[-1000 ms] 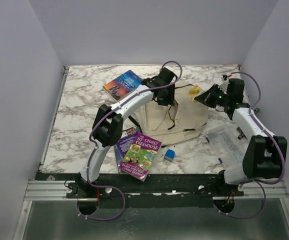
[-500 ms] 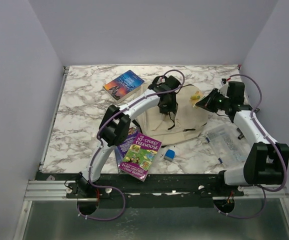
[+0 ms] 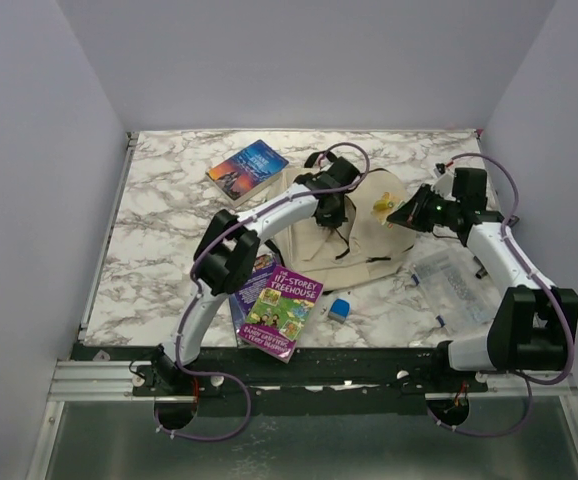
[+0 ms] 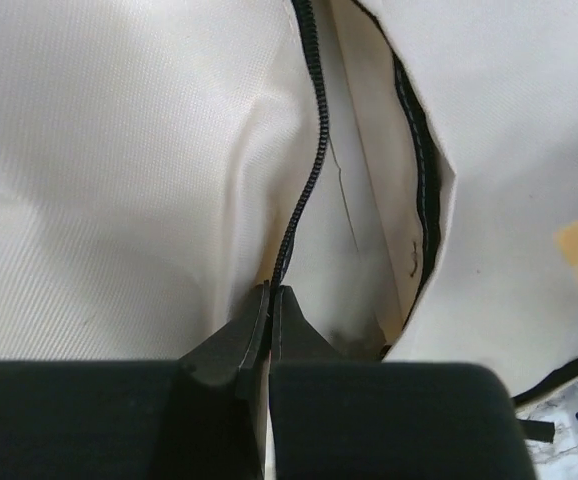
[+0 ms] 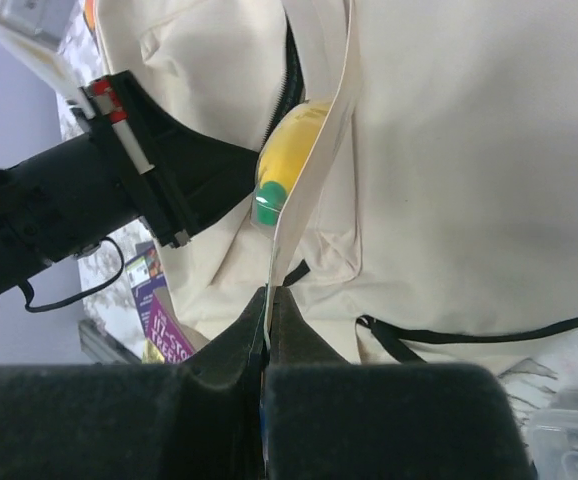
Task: Pack the student bag
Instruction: Place the personal item in the student bag, then pick up the stationery from the center of the board.
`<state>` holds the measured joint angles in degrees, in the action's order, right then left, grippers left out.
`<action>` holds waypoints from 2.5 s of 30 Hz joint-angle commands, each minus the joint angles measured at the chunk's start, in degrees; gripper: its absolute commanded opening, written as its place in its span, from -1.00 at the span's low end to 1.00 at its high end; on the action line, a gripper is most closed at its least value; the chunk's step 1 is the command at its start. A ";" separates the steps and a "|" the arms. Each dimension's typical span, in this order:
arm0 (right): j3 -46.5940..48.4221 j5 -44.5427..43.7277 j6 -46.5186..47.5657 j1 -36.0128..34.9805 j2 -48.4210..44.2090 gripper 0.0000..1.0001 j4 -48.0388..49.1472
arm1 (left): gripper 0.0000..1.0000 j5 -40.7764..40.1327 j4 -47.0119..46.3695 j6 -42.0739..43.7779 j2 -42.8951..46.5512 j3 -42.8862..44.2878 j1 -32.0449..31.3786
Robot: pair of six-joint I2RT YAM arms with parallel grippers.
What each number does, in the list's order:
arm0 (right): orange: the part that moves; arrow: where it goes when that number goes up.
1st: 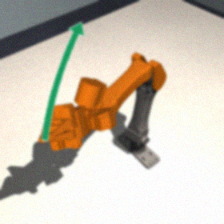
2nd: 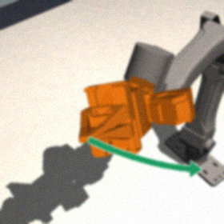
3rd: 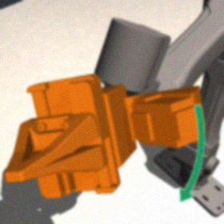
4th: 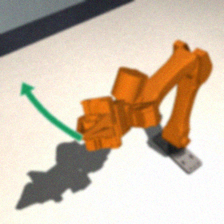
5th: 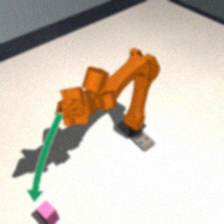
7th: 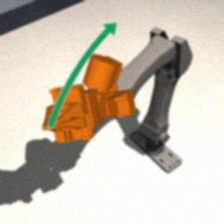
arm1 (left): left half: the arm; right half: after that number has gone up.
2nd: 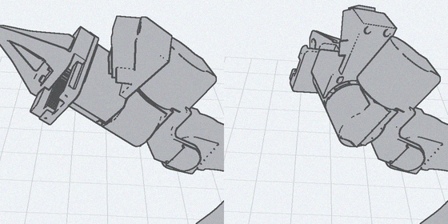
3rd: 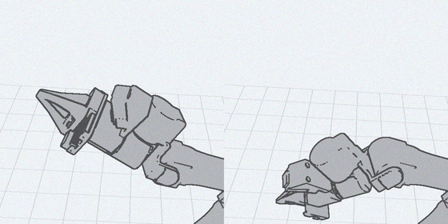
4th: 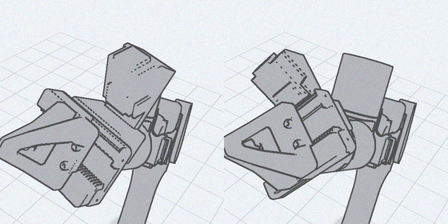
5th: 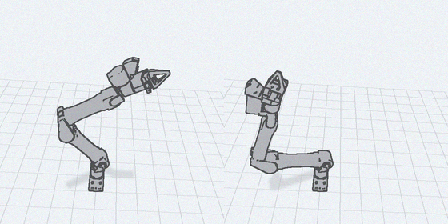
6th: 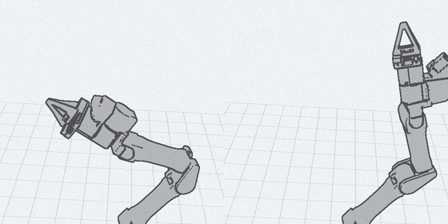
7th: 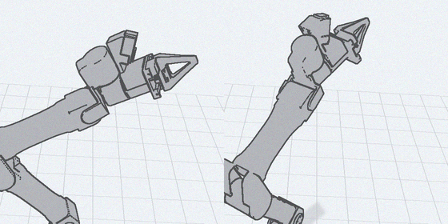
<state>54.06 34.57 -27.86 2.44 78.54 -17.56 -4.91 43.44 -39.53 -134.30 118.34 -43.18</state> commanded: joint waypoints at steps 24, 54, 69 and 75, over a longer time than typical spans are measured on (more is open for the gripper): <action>6.00 12.32 -3.51 -4.99 5.78 -0.99 1.40 | -1.00 -7.75 -29.17 4.94 22.59 -26.42 -2.27; 36.22 22.61 3.83 -15.55 47.40 -0.99 -7.59 | -1.00 -6.91 -30.95 7.05 23.29 -27.66 -2.44; 27.86 11.04 1.81 -10.55 35.17 0.28 -4.23 | -1.00 -4.06 -30.85 6.54 21.90 -27.78 -2.35; 23.62 -2.78 5.19 -10.34 24.67 0.31 -9.67 | -1.00 0.45 -29.72 5.75 21.42 -27.85 -1.50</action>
<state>80.36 43.05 -25.47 -7.73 110.45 -23.35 -9.39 14.66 -32.93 -112.92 89.78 -45.32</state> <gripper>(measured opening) 0.654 0.008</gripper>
